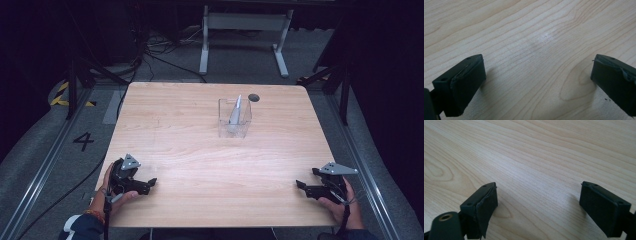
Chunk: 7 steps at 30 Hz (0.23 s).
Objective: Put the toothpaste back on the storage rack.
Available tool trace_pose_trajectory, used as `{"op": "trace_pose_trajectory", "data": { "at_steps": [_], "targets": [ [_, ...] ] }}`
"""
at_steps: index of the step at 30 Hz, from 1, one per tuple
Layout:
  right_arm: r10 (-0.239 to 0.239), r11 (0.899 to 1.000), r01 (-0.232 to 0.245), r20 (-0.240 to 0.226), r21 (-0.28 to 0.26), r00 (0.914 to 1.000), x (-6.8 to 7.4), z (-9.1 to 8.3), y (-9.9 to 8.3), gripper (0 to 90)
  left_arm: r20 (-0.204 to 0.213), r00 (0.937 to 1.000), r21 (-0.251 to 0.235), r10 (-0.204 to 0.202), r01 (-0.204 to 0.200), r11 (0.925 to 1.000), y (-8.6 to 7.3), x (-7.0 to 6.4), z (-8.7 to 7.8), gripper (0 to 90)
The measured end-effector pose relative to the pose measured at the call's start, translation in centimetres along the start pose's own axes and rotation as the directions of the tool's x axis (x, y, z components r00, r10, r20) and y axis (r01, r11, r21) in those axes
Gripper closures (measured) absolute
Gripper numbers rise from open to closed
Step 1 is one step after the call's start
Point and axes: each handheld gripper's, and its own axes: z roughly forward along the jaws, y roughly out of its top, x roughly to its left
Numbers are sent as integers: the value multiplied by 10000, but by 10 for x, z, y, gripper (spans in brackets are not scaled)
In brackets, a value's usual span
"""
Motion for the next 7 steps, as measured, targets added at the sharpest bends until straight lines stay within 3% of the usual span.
{"op": "trace_pose_trajectory", "data": {
  "at_steps": [7],
  "targets": [
    [9,10000,-9,28,5,10000,0,0,0,153,-19,10000,-2,-8,8,10000,0,0,0,2]
  ]
}}
